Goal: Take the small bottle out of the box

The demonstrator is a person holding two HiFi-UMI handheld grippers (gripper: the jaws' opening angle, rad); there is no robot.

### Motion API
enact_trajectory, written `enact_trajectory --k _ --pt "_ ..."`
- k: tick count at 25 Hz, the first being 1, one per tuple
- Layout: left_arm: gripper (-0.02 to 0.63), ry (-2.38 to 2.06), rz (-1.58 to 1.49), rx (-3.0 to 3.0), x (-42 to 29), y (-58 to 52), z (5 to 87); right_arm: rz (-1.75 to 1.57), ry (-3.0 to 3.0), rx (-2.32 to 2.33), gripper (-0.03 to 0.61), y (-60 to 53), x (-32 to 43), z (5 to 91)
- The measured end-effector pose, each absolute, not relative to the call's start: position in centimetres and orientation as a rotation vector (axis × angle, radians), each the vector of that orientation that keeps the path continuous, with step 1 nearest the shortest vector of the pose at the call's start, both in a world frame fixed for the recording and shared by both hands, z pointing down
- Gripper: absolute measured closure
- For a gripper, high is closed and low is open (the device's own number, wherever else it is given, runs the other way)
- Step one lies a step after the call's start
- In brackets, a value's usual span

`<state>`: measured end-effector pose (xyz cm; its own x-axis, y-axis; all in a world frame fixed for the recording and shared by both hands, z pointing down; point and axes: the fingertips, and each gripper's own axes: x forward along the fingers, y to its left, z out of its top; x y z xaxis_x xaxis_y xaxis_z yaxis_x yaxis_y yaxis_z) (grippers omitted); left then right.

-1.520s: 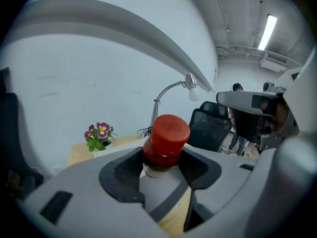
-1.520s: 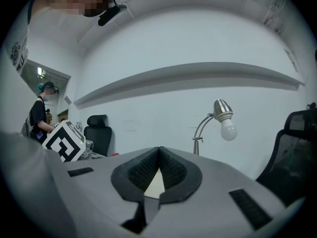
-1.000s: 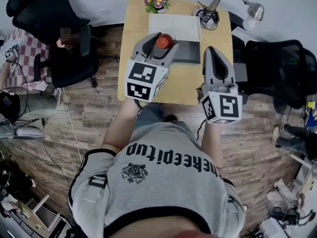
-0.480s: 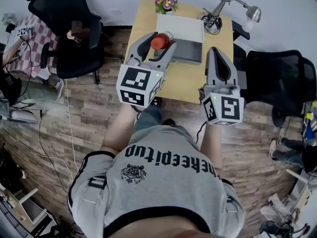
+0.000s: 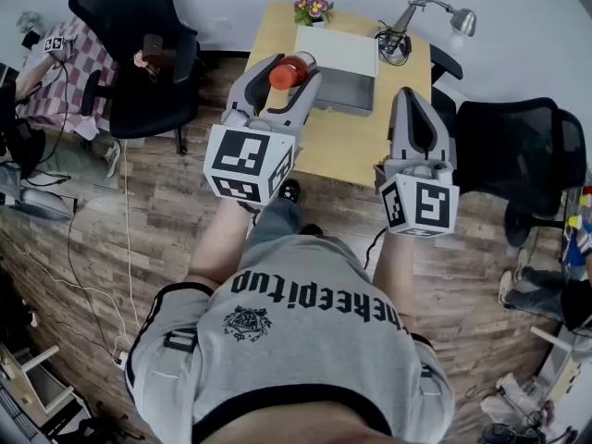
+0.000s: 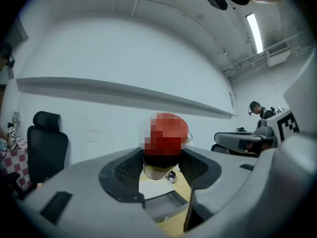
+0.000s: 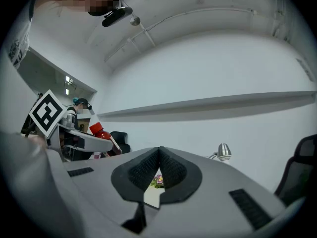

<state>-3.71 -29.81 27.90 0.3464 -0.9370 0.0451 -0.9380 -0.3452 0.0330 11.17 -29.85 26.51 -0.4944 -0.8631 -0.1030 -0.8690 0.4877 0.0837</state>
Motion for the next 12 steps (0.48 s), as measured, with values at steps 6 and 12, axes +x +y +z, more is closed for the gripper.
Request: enact_trajectory --k 6,12 --pt "0.39 -1.818 -0.027 2.525 -3.6 -27.1 26.7 0.217 2.648 -1.555 0.577 -27.4 12.3 25.7" --pt "0.39 -1.864 -0.067 2.522 -3.6 -24.3 25.7 0.246 2.633 -1.555 0.576 -24.9 13.0 24.9"
